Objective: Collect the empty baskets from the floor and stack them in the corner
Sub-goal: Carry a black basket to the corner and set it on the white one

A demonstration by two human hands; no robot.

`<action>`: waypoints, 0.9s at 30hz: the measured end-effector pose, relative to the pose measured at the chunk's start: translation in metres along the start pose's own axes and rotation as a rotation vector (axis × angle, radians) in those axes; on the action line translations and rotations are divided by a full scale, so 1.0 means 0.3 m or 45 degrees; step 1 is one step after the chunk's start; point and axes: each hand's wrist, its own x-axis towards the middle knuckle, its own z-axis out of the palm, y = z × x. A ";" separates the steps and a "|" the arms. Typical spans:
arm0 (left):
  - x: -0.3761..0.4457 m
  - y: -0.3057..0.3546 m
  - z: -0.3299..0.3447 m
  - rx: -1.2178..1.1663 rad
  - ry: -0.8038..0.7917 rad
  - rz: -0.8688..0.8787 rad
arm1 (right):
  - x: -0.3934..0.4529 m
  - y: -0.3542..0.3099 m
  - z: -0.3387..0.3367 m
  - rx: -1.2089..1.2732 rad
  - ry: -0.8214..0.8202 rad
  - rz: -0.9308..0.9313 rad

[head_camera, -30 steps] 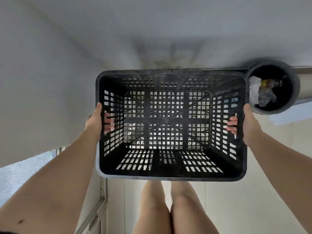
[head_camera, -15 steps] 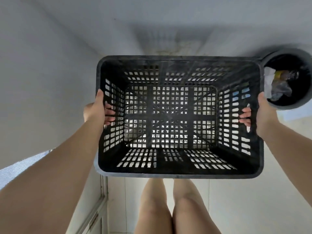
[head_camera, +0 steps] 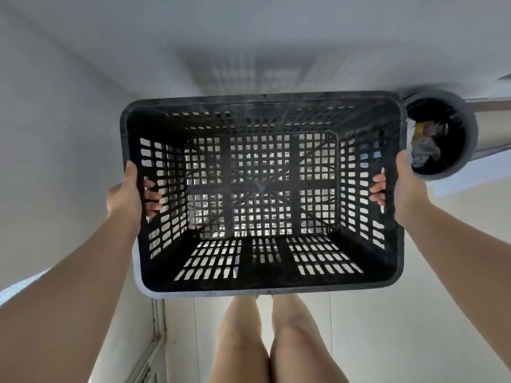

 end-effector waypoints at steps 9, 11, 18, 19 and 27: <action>0.039 0.023 0.022 0.057 -0.051 -0.006 | 0.035 -0.018 0.010 -0.059 0.004 -0.008; 0.046 0.005 0.018 0.063 -0.068 -0.050 | 0.037 0.013 0.011 -0.063 0.008 0.040; 0.048 -0.046 0.020 0.026 -0.105 -0.089 | 0.030 0.047 0.014 -0.017 0.024 0.051; 0.051 -0.044 0.021 0.024 -0.106 -0.093 | 0.032 0.046 0.013 -0.025 0.024 0.040; 0.057 -0.022 0.043 0.091 -0.179 -0.069 | 0.027 0.074 -0.014 -0.049 0.085 0.047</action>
